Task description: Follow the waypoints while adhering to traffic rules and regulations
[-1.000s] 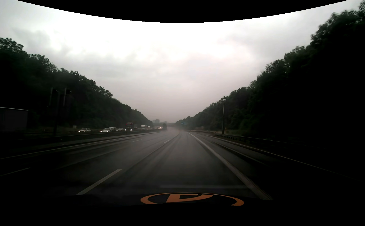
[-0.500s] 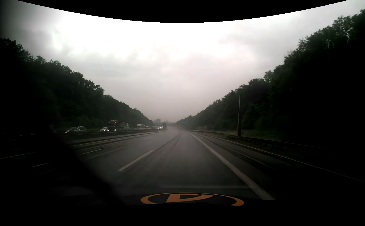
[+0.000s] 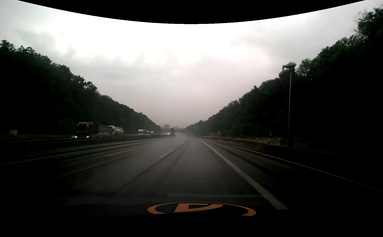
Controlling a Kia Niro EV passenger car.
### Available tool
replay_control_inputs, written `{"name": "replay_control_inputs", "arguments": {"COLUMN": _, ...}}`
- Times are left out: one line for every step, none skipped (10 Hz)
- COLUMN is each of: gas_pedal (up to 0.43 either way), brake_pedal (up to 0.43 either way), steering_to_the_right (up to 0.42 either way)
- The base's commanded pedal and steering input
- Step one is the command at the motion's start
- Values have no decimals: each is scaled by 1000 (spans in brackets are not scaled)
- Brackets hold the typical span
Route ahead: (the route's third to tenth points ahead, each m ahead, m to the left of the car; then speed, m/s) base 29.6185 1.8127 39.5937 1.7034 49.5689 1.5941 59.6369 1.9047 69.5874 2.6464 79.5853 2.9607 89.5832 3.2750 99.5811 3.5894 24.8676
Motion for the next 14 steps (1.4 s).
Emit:
{"name": "replay_control_inputs", "arguments": {"gas_pedal": 87, "brake_pedal": 0, "steering_to_the_right": -2}}
{"name": "replay_control_inputs", "arguments": {"gas_pedal": 87, "brake_pedal": 0, "steering_to_the_right": -2}}
{"name": "replay_control_inputs", "arguments": {"gas_pedal": 87, "brake_pedal": 0, "steering_to_the_right": -2}}
{"name": "replay_control_inputs", "arguments": {"gas_pedal": 98, "brake_pedal": 0, "steering_to_the_right": -2}}
{"name": "replay_control_inputs", "arguments": {"gas_pedal": 98, "brake_pedal": 0, "steering_to_the_right": -2}}
{"name": "replay_control_inputs", "arguments": {"gas_pedal": 98, "brake_pedal": 0, "steering_to_the_right": -2}}
{"name": "replay_control_inputs", "arguments": {"gas_pedal": 98, "brake_pedal": 0, "steering_to_the_right": -2}}
{"name": "replay_control_inputs", "arguments": {"gas_pedal": 98, "brake_pedal": 0, "steering_to_the_right": -1}}
{"name": "replay_control_inputs", "arguments": {"gas_pedal": 98, "brake_pedal": 0, "steering_to_the_right": -2}}
{"name": "replay_control_inputs", "arguments": {"gas_pedal": 98, "brake_pedal": 0, "steering_to_the_right": -1}}
{"name": "replay_control_inputs", "arguments": {"gas_pedal": 98, "brake_pedal": 0, "steering_to_the_right": -2}}
{"name": "replay_control_inputs", "arguments": {"gas_pedal": 98, "brake_pedal": 0, "steering_to_the_right": -1}}
{"name": "replay_control_inputs", "arguments": {"gas_pedal": 98, "brake_pedal": 0, "steering_to_the_right": -1}}
{"name": "replay_control_inputs", "arguments": {"gas_pedal": 98, "brake_pedal": 0, "steering_to_the_right": -1}}
